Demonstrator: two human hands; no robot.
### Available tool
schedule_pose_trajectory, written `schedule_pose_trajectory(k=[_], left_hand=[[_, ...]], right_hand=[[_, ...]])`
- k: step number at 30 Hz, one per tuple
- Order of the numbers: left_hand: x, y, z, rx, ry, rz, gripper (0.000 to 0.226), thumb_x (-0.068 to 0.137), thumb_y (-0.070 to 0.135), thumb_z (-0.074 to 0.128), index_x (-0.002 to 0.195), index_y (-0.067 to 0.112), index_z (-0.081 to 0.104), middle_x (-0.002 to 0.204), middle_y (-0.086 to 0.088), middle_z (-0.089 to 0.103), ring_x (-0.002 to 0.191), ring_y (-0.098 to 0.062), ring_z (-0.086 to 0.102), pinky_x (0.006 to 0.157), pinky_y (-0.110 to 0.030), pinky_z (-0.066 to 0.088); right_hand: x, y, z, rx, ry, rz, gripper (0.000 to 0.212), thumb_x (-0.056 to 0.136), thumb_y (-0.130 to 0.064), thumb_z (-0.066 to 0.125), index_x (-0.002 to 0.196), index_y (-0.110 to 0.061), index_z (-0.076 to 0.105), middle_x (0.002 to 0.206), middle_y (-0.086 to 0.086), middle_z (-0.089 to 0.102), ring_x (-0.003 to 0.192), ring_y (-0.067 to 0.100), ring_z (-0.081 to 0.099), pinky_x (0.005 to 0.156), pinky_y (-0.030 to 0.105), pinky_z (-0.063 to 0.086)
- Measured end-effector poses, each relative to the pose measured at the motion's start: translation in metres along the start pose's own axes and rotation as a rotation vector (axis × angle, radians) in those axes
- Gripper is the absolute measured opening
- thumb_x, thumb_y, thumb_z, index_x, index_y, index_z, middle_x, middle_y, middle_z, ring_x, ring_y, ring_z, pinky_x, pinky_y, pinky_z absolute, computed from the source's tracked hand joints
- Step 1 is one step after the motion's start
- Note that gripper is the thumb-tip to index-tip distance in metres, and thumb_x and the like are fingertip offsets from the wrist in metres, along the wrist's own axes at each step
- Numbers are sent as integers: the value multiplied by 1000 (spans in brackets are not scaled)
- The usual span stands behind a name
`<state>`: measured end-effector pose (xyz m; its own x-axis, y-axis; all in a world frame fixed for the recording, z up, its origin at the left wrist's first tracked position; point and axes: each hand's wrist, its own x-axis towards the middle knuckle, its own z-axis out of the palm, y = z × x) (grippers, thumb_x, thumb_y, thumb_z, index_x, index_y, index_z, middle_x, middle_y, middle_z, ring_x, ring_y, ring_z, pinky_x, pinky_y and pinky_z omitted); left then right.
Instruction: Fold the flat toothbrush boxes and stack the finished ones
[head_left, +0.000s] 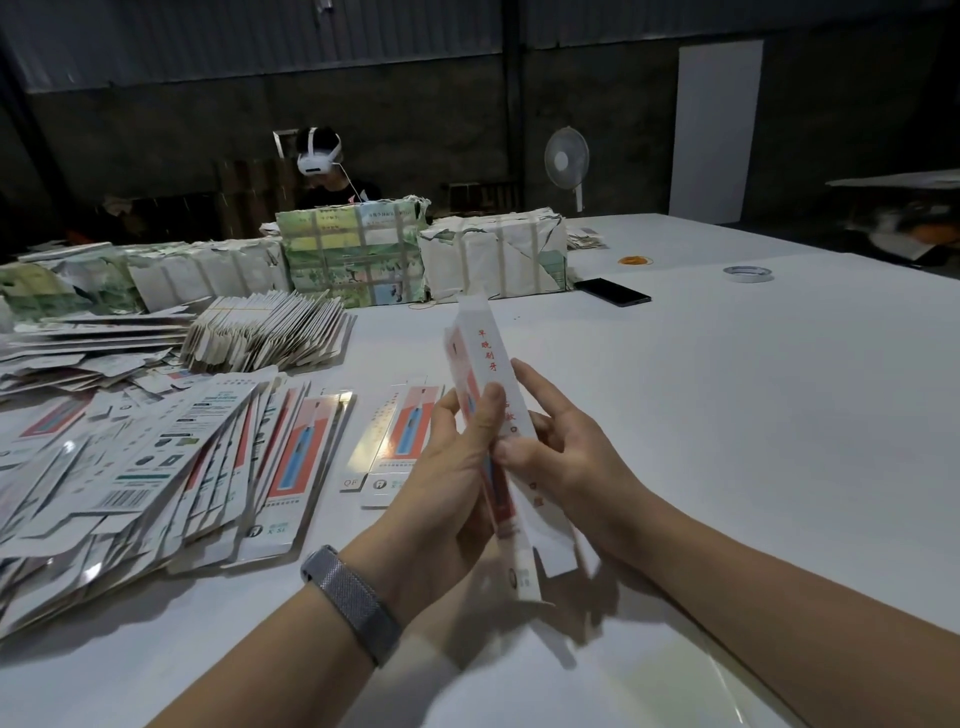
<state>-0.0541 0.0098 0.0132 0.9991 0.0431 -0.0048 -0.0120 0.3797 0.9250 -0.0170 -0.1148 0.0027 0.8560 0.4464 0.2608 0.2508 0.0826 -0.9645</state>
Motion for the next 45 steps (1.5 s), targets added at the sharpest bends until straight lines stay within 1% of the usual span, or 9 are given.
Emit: schedule_pose_trajectory(k=[9,13,19,23,27,31,36,41,45], left_hand=[[1,-2,-10,174,-29,73,54,79,49,64,130,39,50,109,-11,74,90,-31,76,71,-43,62],[3,-2,-14,201,-42,115,51,81,42,66,128,35,50,99,-7,77,82,-30,76,65,-37,62],[4,1,-18,267,-77,154,53,78,43,68,126,33,49,86,-6,76,70,-25,74,56,-29,59],[7,-1,-22,317,-87,121,51,78,47,67,124,39,45,87,-6,76,75,-28,76,59,-30,59],[11,-5,-25,330,-4,158,26,99,45,53,122,34,49,101,-11,74,81,-26,77,65,-33,60],[13,-3,-27,372,39,263,14,105,45,40,117,46,47,93,4,74,83,-19,77,61,-26,59],[9,0,-25,333,-28,254,32,89,51,49,119,60,41,94,15,74,85,-21,77,61,-31,61],[10,-3,-27,263,-31,183,26,96,45,51,122,51,50,89,-1,75,76,-26,77,57,-34,60],[10,-7,-26,281,-89,147,37,90,47,56,126,43,50,84,-6,76,70,-28,75,54,-32,59]], right_hand=[[-2,0,-6,19,-15,-25,55,82,-31,59,135,-42,48,106,4,69,91,28,73,72,36,61],[-2,3,-8,61,-29,-14,50,83,-25,55,133,-29,55,106,10,71,92,31,73,75,41,61],[-1,4,-7,41,63,-29,43,89,-31,57,131,-24,58,102,-4,74,95,19,74,71,24,58],[-1,2,-6,30,44,-32,36,96,-29,52,131,-34,58,103,0,75,92,23,75,70,28,60],[-2,-2,-7,2,-9,-25,36,87,-29,47,117,-45,61,81,-6,73,82,19,75,66,25,58],[-2,-2,-7,-3,-57,-37,36,88,-31,49,120,-46,57,82,-9,72,85,18,75,67,23,58],[-3,1,-8,2,-71,-5,43,83,-37,47,124,-50,51,87,-11,73,89,19,75,69,25,59],[-1,2,-10,25,-27,50,62,80,-37,50,141,-45,40,89,-2,75,80,20,75,65,24,57],[3,3,-9,0,72,23,42,98,-38,55,139,-42,46,110,1,72,82,19,75,65,25,58]])
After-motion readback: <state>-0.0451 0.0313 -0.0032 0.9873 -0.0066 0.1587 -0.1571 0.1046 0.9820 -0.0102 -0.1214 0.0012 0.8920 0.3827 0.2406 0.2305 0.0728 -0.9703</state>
